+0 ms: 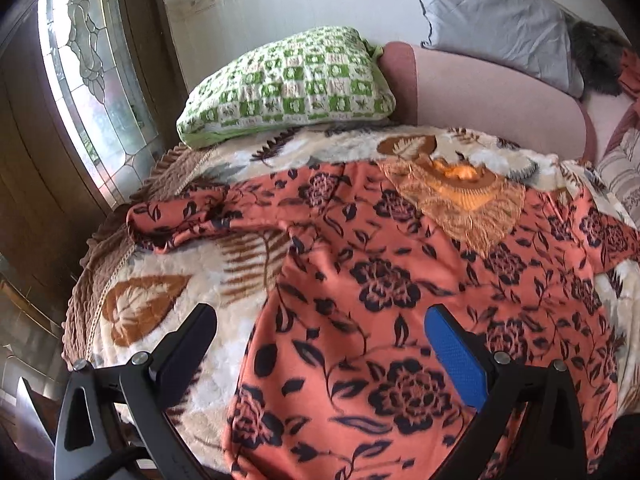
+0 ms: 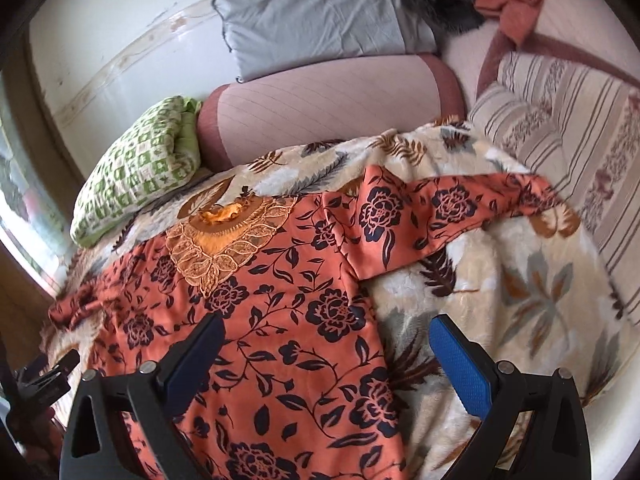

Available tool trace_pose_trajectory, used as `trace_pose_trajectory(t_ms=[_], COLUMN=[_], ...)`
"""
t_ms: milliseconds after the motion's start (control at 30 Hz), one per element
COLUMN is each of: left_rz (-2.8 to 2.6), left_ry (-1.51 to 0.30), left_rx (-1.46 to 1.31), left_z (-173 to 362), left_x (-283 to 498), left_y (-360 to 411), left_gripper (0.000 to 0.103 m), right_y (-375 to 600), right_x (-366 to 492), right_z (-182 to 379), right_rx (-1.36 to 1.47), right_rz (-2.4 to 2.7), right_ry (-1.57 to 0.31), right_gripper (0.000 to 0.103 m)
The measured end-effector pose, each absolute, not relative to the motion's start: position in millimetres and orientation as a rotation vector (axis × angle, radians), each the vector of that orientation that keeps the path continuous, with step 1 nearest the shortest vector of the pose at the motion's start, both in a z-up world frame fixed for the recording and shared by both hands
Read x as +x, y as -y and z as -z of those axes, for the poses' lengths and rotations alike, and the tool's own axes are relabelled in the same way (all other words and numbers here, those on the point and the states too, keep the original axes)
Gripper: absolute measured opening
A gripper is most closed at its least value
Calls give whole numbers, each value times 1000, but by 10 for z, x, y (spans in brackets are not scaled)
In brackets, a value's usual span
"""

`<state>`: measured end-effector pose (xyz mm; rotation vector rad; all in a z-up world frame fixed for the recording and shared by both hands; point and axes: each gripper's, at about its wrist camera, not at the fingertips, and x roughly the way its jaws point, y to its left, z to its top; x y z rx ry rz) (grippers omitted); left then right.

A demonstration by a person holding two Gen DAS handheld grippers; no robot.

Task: Fold small clothes

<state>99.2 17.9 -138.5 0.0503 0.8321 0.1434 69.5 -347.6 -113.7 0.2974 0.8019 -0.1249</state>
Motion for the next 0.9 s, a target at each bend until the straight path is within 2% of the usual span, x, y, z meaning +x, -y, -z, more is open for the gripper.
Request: trace_pose_trajectory(t_ms=[500, 900], left_rz=[-168, -171], left_ry=[-797, -787], left_rx=[6, 40], left_z=[1411, 1467], left_x=[1465, 1702], left_y=[-224, -62], left_gripper=[103, 103], right_y=[3433, 3595], right_x=[1179, 1131], right_z=[1107, 883], right_rx=[305, 260], right_rz=[132, 174], right_ry=[-710, -452], right_gripper=[103, 103])
